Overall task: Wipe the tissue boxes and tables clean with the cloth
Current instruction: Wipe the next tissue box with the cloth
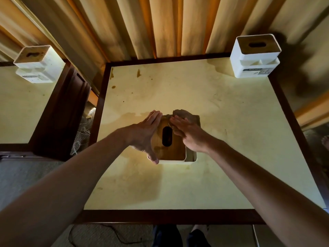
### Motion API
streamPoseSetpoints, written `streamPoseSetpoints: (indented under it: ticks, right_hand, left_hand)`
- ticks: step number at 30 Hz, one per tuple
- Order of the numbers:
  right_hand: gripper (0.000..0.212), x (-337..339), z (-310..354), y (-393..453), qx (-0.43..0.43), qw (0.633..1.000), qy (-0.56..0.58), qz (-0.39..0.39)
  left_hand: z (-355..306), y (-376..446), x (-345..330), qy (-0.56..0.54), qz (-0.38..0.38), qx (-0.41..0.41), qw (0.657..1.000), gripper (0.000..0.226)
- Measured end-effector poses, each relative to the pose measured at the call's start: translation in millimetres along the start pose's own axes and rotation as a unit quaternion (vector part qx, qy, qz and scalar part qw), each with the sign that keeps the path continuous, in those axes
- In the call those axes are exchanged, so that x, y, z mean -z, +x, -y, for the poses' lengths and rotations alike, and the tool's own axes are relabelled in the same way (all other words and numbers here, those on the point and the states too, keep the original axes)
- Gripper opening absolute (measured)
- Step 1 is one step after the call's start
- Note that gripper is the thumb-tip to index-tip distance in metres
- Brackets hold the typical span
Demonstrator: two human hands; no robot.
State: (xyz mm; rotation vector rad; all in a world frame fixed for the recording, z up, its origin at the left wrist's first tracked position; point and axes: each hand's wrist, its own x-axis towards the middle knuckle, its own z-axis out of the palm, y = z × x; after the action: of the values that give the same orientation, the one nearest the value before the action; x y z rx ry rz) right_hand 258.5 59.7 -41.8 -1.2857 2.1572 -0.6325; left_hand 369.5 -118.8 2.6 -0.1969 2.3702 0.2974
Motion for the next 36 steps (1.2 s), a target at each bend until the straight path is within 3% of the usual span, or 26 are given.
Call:
streamPoseSetpoints:
  ticks: [6, 12, 20, 36]
  right_hand:
    - [0.067, -21.7, 7.1, -49.1, 0.031, 0.998, 0.059, 0.020]
    - [0.067, -46.9, 20.5, -101.9, 0.066, 0.996, 0.011, 0.059]
    - [0.064, -41.3, 29.2, -90.1, 0.083, 0.993, -0.004, 0.079]
    - [0.070, -55.7, 40.2, -82.3, 0.095, 0.993, -0.054, 0.037]
  left_hand:
    - [6.4, 4.9, -2.9, -0.011, -0.006, -0.010, 1.000, 0.167]
    - [7.2, 4.7, -5.1, -0.029, -0.010, -0.013, 0.999, 0.166]
    - [6.9, 8.0, -5.8, -0.016, -0.011, -0.020, 1.000, 0.169]
    - [8.7, 7.9, -7.4, -0.009, -0.026, -0.022, 0.999, 0.168]
